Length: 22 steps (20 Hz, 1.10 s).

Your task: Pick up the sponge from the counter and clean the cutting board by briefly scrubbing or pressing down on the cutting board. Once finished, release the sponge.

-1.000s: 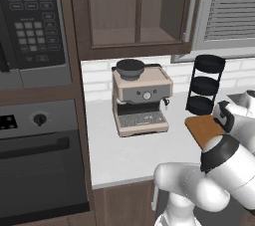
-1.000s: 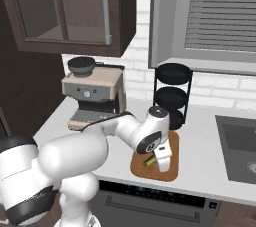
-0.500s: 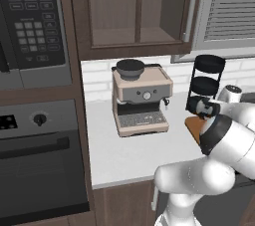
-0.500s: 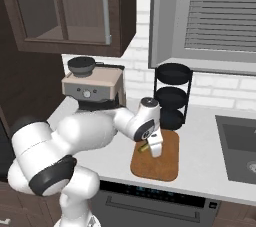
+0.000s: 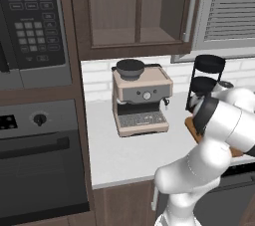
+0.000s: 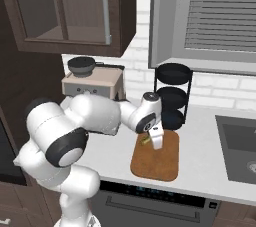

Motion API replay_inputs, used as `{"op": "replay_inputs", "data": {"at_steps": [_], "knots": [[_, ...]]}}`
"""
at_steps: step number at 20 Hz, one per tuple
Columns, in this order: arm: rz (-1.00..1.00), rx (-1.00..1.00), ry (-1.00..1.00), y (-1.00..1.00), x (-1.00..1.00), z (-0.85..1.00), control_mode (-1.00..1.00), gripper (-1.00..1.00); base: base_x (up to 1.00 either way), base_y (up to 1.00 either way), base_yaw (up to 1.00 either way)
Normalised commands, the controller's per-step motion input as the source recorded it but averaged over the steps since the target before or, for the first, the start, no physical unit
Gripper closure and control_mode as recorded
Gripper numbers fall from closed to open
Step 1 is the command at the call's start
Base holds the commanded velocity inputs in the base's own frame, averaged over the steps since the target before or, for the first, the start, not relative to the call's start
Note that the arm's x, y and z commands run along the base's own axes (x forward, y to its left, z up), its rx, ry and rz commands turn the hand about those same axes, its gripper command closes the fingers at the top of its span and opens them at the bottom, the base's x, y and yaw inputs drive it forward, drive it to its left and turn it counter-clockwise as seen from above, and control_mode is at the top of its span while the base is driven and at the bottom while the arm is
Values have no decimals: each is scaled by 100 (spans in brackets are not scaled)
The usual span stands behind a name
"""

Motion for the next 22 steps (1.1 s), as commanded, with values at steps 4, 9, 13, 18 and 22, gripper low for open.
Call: {"op": "replay_inputs", "data": {"at_steps": [4, 9, 13, 18, 22], "knots": [[0, 0, 0, -63, -49, 0, -100, 100, 0, 0, 0], [0, 0, 0, -53, -63, -1, -100, 100, 0, 0, 0], [0, 0, 0, -12, -19, -12, -100, 100, 0, 0, 0], [0, 0, 0, 17, -1, -31, -100, 100, 0, 0, 0], [0, 0, 0, 37, 13, -49, -100, 100, 0, 0, 0]]}}
